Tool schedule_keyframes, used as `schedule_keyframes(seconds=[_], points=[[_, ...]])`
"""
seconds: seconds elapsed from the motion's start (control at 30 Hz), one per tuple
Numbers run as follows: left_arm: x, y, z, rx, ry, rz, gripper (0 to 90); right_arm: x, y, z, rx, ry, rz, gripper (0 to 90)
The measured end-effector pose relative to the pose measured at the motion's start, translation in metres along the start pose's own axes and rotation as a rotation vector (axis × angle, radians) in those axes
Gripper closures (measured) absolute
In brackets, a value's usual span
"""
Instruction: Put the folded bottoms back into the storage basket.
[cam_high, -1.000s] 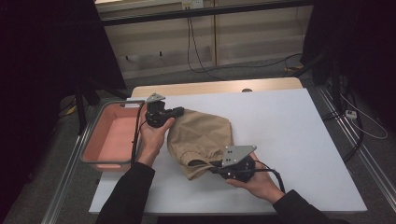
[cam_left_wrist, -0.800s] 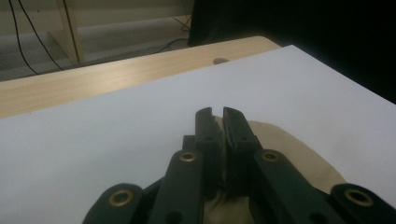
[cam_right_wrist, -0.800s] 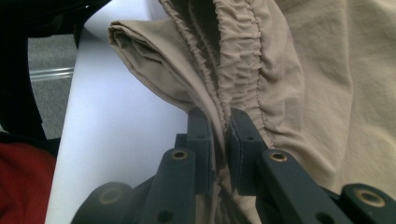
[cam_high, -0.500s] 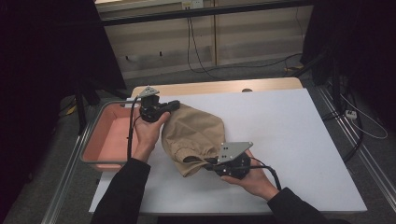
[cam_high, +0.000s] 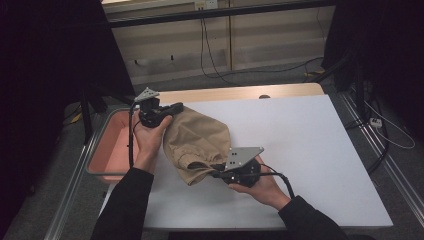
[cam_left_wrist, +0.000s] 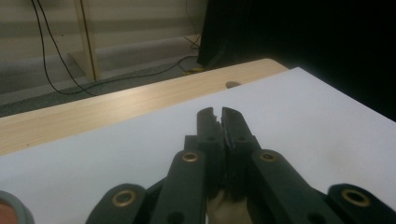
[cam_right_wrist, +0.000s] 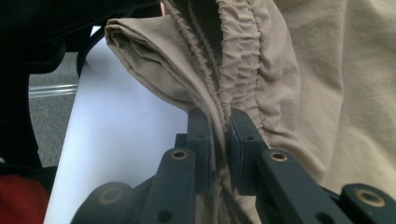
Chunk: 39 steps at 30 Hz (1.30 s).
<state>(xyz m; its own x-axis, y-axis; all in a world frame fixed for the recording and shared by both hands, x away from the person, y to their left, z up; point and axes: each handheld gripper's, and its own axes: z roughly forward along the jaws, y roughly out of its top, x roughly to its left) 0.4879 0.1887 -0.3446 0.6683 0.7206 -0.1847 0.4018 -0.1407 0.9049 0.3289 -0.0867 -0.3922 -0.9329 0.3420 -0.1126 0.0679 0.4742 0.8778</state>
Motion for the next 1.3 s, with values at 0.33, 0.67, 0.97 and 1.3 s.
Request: schedule_keyframes(seconds=[0.33,0.67,0.97,1.3], points=[[0.006,0.007,-0.015,-0.025,0.024,0.01,87.6,-0.001,0.013,0.008,-0.031,0.009,-0.01,80.6],[0.015,0.016,-0.032,-0.052,0.037,0.024,87.7,-0.001,0.024,0.014,-0.059,0.018,-0.026,80.6],[0.025,0.022,-0.044,-0.072,0.055,0.04,87.8,-0.003,0.037,0.028,-0.069,0.029,-0.033,80.6],[0.037,0.027,-0.055,-0.087,0.083,0.027,87.9,-0.004,0.051,0.038,-0.08,0.03,-0.038,80.6]])
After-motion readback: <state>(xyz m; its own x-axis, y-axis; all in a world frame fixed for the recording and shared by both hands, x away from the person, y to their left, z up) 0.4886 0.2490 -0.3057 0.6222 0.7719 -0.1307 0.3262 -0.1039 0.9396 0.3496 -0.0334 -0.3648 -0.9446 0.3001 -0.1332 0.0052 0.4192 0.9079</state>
